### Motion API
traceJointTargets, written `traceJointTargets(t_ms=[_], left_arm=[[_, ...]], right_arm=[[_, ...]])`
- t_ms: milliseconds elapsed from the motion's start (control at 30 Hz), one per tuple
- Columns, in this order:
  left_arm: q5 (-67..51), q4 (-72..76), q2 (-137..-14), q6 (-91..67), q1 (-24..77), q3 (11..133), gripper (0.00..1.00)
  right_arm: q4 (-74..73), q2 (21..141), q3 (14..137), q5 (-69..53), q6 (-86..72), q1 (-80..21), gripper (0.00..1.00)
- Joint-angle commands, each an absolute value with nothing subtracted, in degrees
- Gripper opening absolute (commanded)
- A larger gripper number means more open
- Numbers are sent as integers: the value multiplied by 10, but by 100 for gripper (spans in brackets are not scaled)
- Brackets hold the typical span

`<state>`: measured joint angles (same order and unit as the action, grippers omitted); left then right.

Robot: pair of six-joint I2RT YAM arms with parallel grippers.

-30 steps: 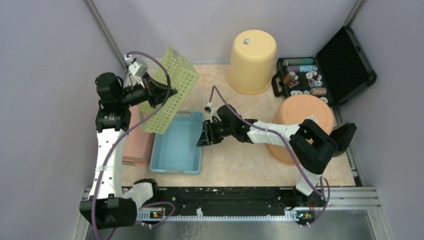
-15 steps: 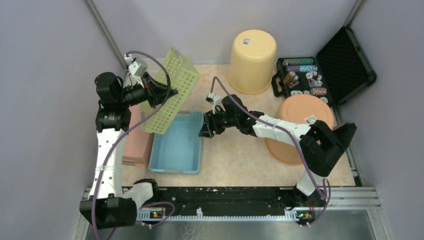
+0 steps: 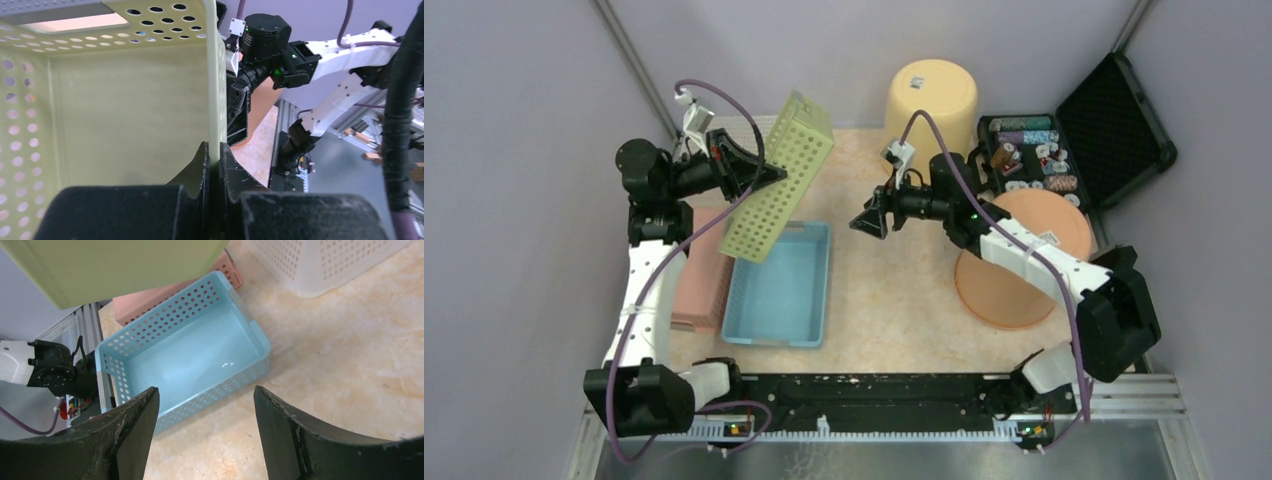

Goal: Turn the large container upside down
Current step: Turn the container upside down at the center of the board.

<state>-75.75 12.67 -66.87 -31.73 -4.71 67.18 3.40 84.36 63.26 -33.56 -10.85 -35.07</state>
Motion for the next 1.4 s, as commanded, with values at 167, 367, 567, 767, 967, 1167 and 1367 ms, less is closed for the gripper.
traceJointTargets(t_ms=[167,367,567,767,967,1167,1367], left_arm=[[-739,377,-689,-530,-16,644,0],[-690,423,-721,-613,21,647,0],[-626,428,-774,-676,58,647,0],[-569,464,-823,-717,106,646,0],[-535,480,-870,-754,138,667,0],[-496,485,-907,-803,147,650,0],[-478,517,-948,-838,165,632,0]], right_arm=[[104,794,618,-401,-94,-272,70],[92,762,627,-400,-76,-225,70],[30,704,639,-373,37,-222,72],[9,652,617,-357,94,-221,74],[21,632,586,-352,114,-221,75],[35,630,570,-349,117,-221,75],[49,634,556,-349,117,-221,75]])
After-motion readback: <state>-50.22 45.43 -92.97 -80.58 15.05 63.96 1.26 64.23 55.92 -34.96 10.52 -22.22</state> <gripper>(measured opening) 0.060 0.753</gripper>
